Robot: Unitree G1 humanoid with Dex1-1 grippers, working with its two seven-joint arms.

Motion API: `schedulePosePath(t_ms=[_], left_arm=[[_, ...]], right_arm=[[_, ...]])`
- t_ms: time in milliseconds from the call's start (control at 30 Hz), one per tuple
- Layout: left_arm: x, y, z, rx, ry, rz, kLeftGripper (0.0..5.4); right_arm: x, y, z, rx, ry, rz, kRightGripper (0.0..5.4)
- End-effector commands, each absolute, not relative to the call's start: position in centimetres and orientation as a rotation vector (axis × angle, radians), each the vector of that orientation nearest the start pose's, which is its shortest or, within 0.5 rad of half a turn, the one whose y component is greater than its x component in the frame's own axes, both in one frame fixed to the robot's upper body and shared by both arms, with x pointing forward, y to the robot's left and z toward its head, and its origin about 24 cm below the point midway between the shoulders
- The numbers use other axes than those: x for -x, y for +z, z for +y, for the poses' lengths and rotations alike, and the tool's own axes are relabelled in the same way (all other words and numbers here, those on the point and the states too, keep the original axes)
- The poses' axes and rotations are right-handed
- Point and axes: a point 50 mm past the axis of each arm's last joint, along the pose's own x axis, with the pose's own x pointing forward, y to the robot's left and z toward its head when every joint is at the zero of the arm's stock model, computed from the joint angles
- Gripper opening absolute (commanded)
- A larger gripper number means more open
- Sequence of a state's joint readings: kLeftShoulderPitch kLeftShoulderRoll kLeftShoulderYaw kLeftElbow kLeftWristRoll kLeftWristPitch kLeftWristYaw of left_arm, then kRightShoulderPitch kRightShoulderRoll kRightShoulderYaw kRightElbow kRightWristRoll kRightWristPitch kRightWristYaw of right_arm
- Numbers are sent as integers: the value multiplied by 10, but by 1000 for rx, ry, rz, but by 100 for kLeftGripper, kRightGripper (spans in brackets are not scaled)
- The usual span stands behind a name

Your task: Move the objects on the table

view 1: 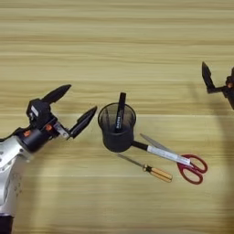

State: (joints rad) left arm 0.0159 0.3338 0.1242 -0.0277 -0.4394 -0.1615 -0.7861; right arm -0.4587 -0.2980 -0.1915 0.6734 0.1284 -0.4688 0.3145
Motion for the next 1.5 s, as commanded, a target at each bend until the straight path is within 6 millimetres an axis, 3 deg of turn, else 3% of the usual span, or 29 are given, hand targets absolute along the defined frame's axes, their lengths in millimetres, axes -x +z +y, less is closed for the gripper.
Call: schedulePosePath(t_ms=[33,400,767,1167,1500], left_arm=[[-255,92,202,-33,-519,-322,539],[-293,83,192,-160,-176,-357,539],[-316,71,200,-43,24,-282,539],[-318,50,203,8,41,-191,539],[-306,40,207,3,1,-180,539]], right_arm=[[-329,89,-227,156,132,-299,540],[-328,93,-223,179,145,-330,540],[-325,97,-222,193,156,-349,540],[-318,117,-210,178,292,-427,540],[-311,127,-173,114,558,-418,540]])
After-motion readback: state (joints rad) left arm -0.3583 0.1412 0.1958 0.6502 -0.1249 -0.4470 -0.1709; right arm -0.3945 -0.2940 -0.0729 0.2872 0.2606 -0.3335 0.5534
